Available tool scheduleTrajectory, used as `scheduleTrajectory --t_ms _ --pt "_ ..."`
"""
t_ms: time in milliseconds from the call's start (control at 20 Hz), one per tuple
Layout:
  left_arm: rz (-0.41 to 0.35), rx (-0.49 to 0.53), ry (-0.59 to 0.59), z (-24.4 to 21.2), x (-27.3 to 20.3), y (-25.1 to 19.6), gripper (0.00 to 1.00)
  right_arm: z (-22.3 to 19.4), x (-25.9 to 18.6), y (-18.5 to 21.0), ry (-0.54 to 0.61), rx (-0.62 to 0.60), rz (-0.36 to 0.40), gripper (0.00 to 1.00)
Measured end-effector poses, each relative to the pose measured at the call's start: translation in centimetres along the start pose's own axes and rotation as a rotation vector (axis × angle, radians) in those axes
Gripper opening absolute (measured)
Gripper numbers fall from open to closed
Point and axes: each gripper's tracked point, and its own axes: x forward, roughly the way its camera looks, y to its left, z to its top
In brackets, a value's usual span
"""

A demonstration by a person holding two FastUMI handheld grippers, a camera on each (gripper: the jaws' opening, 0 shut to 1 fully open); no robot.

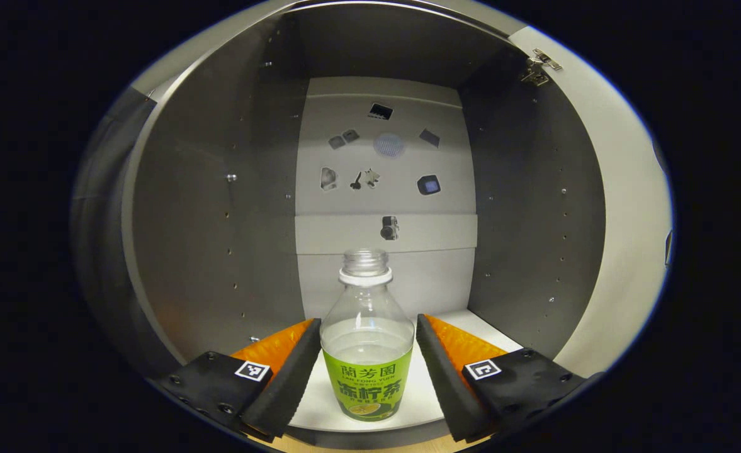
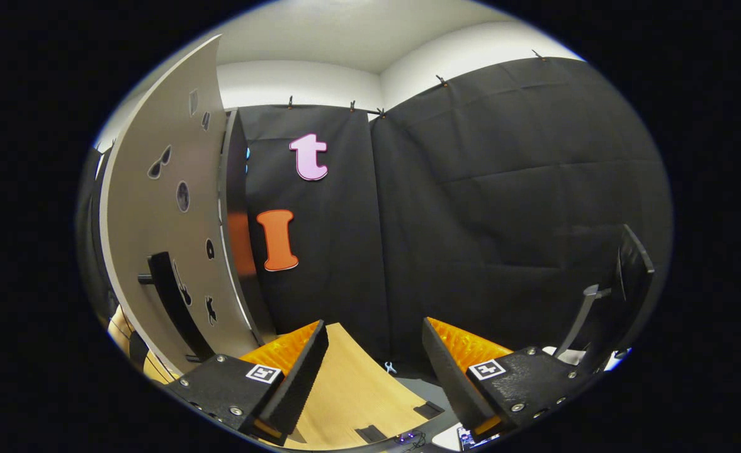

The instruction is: Open the cabinet door with the right hand, grasp the bottle in the cabinet with the left hand and place it on the coaster, then close the cabinet door with the right hand.

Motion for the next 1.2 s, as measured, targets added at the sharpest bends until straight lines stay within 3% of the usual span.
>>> scheduleTrajectory --t_ms 50,100,250,650,700,1200 --pt "0.003 -0.005 0.002 -0.1 0.0 0.1 0.94 -0.1 0.3 -0.1 0.004 0.003 -0.001 0.93" --pt "0.004 -0.007 -0.003 0.0 0.1 0.1 0.86 -0.3 0.3 -0.1 0.007 0.004 0.0 0.93" --pt "-0.01 -0.023 -0.009 0.3 -0.9 -0.1 0.81 -0.4 0.5 0.0 0.01 0.007 0.003 0.93" --pt "-0.061 -0.047 -0.072 1.8 -8.2 0.9 0.81 -0.7 1.4 2.1 0.011 0.026 0.04 0.93" --pt "-0.065 -0.052 -0.073 1.7 -9.4 1.3 0.81 -0.8 1.5 2.3 0.012 0.022 0.043 0.98" --pt "-0.007 -0.014 -0.026 -4.5 -19.5 8.2 0.81 -1.1 0.5 4.1 0.016 0.025 0.071 0.99"
